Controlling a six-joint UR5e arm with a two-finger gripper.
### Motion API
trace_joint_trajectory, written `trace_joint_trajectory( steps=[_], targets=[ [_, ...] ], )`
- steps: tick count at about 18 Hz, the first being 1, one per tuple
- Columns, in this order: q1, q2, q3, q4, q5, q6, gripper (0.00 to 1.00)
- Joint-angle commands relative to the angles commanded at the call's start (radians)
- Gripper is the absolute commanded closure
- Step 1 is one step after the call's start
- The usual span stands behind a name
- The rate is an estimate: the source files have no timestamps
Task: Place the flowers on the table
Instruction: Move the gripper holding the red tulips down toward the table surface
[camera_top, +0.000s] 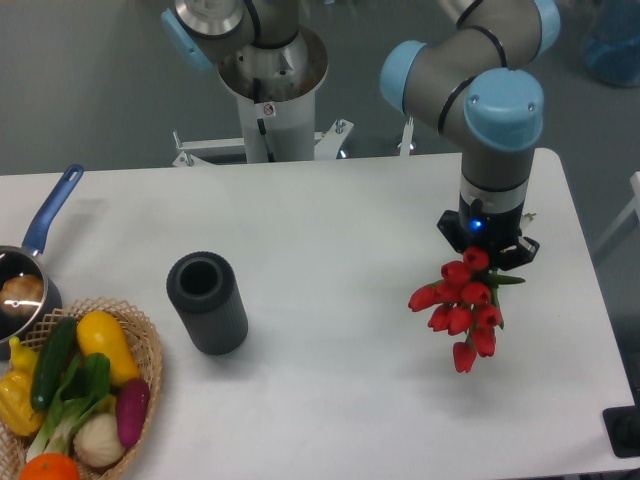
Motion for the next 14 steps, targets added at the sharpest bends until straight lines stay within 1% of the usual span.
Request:
trace_joint_trajectory(
  steps=[4, 7, 11, 12, 14],
  targets=[
    [0.0, -0.009, 0.005, 0.0, 0.003, -0.006, 0.96],
    [-0.008, -0.031, 0.005, 0.003, 0.003, -0.024, 0.96],
    [-0.066, -0.08, 0.0, 0.011, -0.002, -0.049, 0.95],
    [-0.081, -0.086, -0.003, 0.011, -0.003, -0.055, 0.95],
    [-0.087, -0.087, -0.006, 0.011, -0.009, -0.063, 0.91]
  ],
)
